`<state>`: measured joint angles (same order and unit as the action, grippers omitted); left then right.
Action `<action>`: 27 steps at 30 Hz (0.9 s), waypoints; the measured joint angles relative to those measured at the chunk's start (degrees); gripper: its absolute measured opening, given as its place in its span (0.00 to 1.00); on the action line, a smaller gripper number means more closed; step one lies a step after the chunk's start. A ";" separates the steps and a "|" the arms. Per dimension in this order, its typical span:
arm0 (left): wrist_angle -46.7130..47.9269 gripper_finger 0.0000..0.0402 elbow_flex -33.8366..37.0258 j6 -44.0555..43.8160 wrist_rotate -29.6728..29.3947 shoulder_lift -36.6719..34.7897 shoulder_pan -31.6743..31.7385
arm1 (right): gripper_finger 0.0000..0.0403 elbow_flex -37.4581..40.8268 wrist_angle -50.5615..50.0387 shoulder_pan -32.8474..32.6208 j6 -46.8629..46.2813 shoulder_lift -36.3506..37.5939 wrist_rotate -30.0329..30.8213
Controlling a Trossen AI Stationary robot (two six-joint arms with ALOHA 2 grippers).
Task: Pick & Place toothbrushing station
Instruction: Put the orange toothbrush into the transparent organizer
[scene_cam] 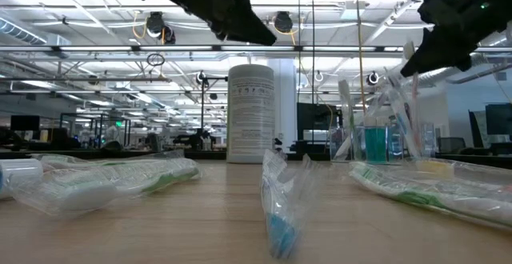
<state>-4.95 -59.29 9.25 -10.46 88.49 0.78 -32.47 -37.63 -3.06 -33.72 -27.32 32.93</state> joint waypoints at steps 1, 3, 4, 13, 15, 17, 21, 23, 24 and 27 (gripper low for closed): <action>1.36 0.27 0.00 -0.54 -0.02 0.00 -0.05 | 0.08 0.00 0.67 0.01 0.61 0.01 0.02; 4.43 0.27 0.00 -1.90 0.02 0.00 -0.25 | 0.10 -0.02 0.78 0.01 1.19 0.00 0.02; 5.99 0.27 0.00 -2.84 0.01 0.00 -0.41 | 0.11 0.16 0.78 0.01 1.14 -0.18 0.00; 21.76 0.27 0.00 -12.93 0.55 0.00 -3.21 | 0.19 4.13 0.85 0.03 -2.68 -1.32 -6.63; 25.37 0.27 -0.02 -14.28 0.88 0.00 -4.17 | 0.20 3.91 2.63 0.03 -1.06 -1.09 -8.94; 30.01 0.27 0.00 -13.83 2.16 0.00 -5.02 | 0.20 3.82 4.31 0.03 1.20 -0.81 -9.14; 39.52 0.27 -0.01 -15.28 3.92 0.00 -6.50 | 0.22 3.82 4.18 0.03 4.68 -0.84 -8.76; 43.50 0.27 -0.02 -17.65 3.93 0.00 -6.97 | 0.24 3.82 4.20 0.03 4.78 -0.84 -8.74; 45.23 0.27 -0.02 -18.86 3.91 0.00 -7.11 | 0.25 3.82 4.19 0.03 4.88 -0.84 -8.74; 48.75 0.27 -0.01 -22.09 3.87 0.00 -7.30 | 0.27 3.82 4.87 0.03 6.32 -0.82 -8.80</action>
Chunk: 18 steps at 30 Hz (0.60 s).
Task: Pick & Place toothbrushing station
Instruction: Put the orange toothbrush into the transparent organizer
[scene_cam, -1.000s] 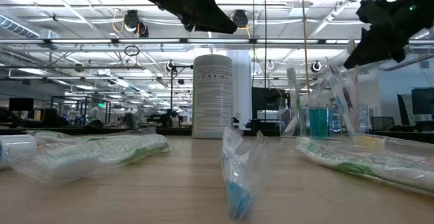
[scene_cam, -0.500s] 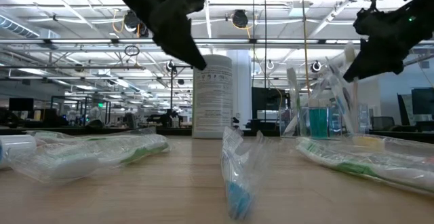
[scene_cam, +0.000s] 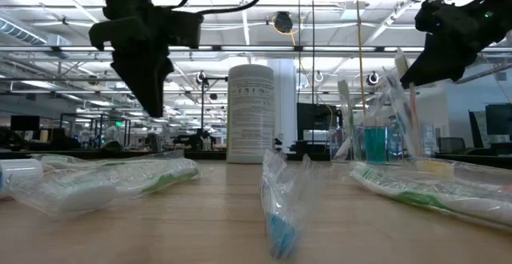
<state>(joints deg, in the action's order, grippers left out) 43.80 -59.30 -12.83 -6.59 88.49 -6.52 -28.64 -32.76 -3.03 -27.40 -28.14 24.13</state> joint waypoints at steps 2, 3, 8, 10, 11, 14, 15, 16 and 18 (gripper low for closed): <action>1.07 0.27 0.01 -0.97 -0.04 0.00 0.00 | 0.28 0.00 1.30 0.00 1.25 0.00 -0.14; 1.27 0.27 0.00 -0.93 -0.04 0.00 0.00 | 0.29 0.00 2.55 0.00 1.76 0.00 -0.16; 4.05 0.27 -0.01 9.27 0.66 -0.02 0.00 | 0.29 0.00 11.23 0.00 10.33 0.00 -0.18; 6.12 0.27 -0.01 14.21 -0.43 -0.02 0.00 | 0.29 0.00 15.64 0.00 15.35 0.00 -0.18; 7.15 0.27 -0.01 15.43 -1.43 -0.02 -0.04 | 0.29 0.00 17.90 0.00 17.34 0.00 -0.20; 9.75 0.27 -0.01 16.87 -5.35 -0.02 0.07 | 0.29 -0.02 22.02 0.00 19.39 0.00 -0.20; 10.45 0.27 -0.01 17.73 -7.21 -0.02 0.07 | 0.29 -0.02 22.21 0.00 19.27 0.00 -0.20; 11.02 0.27 -0.01 19.08 -9.22 -0.02 0.07 | 0.29 -0.02 21.95 0.00 18.97 0.00 -0.20; 12.11 0.27 -0.01 23.00 -12.11 -0.02 0.07 | 0.29 -0.02 20.68 0.00 18.39 0.00 -0.23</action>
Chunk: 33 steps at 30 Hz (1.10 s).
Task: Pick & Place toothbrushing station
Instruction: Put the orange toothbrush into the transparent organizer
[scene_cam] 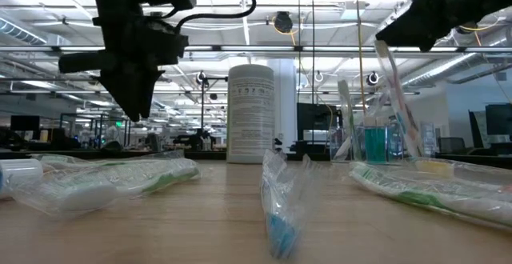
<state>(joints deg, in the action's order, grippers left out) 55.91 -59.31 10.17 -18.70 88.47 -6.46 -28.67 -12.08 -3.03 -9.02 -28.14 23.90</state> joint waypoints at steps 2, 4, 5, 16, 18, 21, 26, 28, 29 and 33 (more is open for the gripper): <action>0.93 0.27 0.00 4.52 -0.93 0.00 0.00 | 0.29 0.00 -1.79 0.00 -1.14 -0.02 0.00; 1.33 0.27 0.00 7.67 -0.94 0.00 0.00 | 0.28 0.00 -4.54 0.00 -3.09 -0.02 -0.01; 1.27 0.27 0.00 8.55 -0.94 0.00 0.01 | 0.28 0.00 -6.14 0.00 -4.19 -0.04 0.00; 0.90 0.27 0.00 5.19 -0.93 0.00 0.04 | 0.32 0.00 -16.78 -0.02 -7.04 -0.02 3.12; 0.87 0.27 0.00 5.17 -0.94 0.00 0.04 | 0.33 0.00 -16.88 -0.02 -5.48 -0.03 4.99; 0.87 0.27 0.00 5.17 -0.93 0.00 0.04 | 0.35 0.00 -16.87 -0.02 -2.40 -0.07 8.41; 0.82 0.27 0.00 5.36 -0.93 0.00 0.04 | 0.39 0.00 -16.44 0.00 -2.53 -0.07 18.28; 0.82 0.27 0.00 5.68 -0.92 0.00 0.04 | 0.41 0.00 -16.08 0.00 -1.95 -0.04 18.18; 0.82 0.27 0.00 5.91 -0.93 0.00 0.04 | 0.42 0.00 -15.38 0.00 -1.75 -0.04 17.99; 0.82 0.27 0.00 6.80 -0.94 0.00 0.04 | 0.44 0.00 -8.13 -0.02 -2.05 -0.06 17.96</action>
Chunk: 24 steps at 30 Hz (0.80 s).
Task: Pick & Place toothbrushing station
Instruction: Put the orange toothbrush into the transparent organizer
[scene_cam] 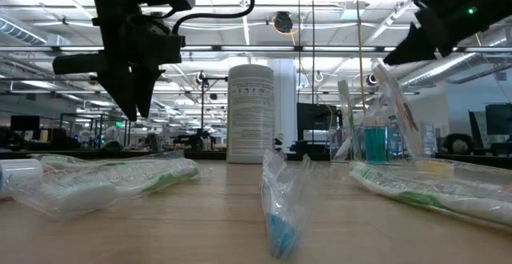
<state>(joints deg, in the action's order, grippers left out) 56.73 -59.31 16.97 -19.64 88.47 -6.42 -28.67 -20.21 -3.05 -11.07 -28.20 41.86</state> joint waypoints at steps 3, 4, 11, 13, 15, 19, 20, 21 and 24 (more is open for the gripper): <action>-0.02 0.27 0.00 1.34 0.00 0.00 0.00 | 0.44 0.00 9.28 0.00 2.22 -0.01 -0.04; -0.01 0.27 0.00 1.70 0.00 0.00 0.00 | 0.43 0.00 12.86 0.00 3.43 -0.01 -0.04; 0.00 0.27 0.00 4.88 0.00 0.00 -0.20 | 0.41 0.00 24.41 0.02 4.50 -1.88 -4.59; 0.00 0.27 0.00 7.33 -0.06 0.00 -0.73 | 0.41 0.00 25.59 0.02 4.70 -3.12 -7.41; 0.00 0.27 0.00 11.02 0.03 0.00 -1.78 | 0.41 0.02 26.82 0.00 4.71 -4.46 -9.33; 0.22 0.27 -0.02 18.40 0.02 0.00 -5.05 | 0.41 0.02 29.17 0.00 5.78 -6.89 -10.62; 0.40 0.27 -0.02 20.14 0.05 0.00 -6.15 | 0.41 0.00 29.56 0.00 6.33 -7.36 -10.64; 0.62 0.27 -0.02 21.86 0.26 0.00 -7.27 | 0.41 0.02 29.62 0.00 6.91 -7.72 -10.64; 1.65 0.27 -0.02 26.23 3.66 0.00 -10.58 | 0.41 0.02 29.71 0.00 8.46 -8.42 -10.64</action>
<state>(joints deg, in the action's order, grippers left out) 58.38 -59.33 43.20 -15.98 88.47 -17.00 -28.64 9.50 -3.05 -2.61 -36.62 31.22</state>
